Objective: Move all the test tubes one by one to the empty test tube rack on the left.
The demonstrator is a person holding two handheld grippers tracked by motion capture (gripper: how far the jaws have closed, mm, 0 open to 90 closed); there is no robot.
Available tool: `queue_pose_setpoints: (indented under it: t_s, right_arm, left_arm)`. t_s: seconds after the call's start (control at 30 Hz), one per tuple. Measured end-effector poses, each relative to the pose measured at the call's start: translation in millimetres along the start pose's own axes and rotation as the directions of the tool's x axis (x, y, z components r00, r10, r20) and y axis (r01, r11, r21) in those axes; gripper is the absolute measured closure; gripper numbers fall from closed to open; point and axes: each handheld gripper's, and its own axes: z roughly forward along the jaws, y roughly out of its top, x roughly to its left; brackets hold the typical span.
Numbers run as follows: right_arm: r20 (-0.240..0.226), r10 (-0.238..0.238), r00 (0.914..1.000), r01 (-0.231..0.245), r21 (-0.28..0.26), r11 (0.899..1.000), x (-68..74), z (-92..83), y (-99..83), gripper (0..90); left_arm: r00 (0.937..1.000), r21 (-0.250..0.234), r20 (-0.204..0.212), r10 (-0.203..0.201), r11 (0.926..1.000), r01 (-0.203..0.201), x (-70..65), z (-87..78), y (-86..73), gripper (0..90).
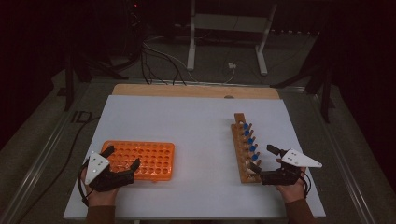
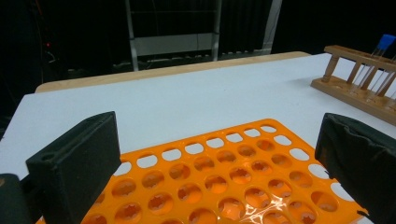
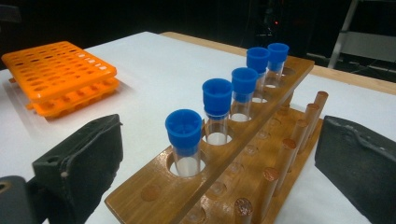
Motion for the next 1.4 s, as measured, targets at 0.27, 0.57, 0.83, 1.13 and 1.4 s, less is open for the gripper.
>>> queue_pose_setpoints:
  t_s: [0.27,0.57,0.83,1.13,1.4]
  right_arm:
    - [-0.012,0.015,0.9998,-0.015,-0.002,1.0,-2.2,-1.4,0.4,1.5]
    - [-0.029,-0.015,0.9995,0.015,-0.005,1.0,0.8,-12.1,5.7,10.4]
    - [-0.06,-0.034,0.9976,0.036,0.034,0.999,4.0,-13.6,7.0,34.5]
    - [-0.095,-0.078,0.9924,0.086,0.079,0.993,11.6,-3.2,6.8,67.8]
    - [-0.059,-0.093,0.994,0.099,0.117,0.988,15.5,7.9,7.1,75.7]
  left_arm:
    - [1.0,-0.01,0.003,0.002,0.9999,-0.002,-1.1,-1.3,0.5,0.8]
    - [1.0,-0.01,0.006,-0.003,0.9999,0.003,-2.0,-2.3,0.5,0.8]
    - [0.9999,-0.008,0.013,-0.01,0.9999,0.01,-2.6,-1.4,0.3,0.8]
    - [0.9998,-0.003,0.017,-0.005,1.0,0.005,-3.3,-0.1,0.4,0.8]
    - [0.9998,-0.004,0.018,-0.002,1.0,0.002,-3.7,-0.5,0.6,0.8]
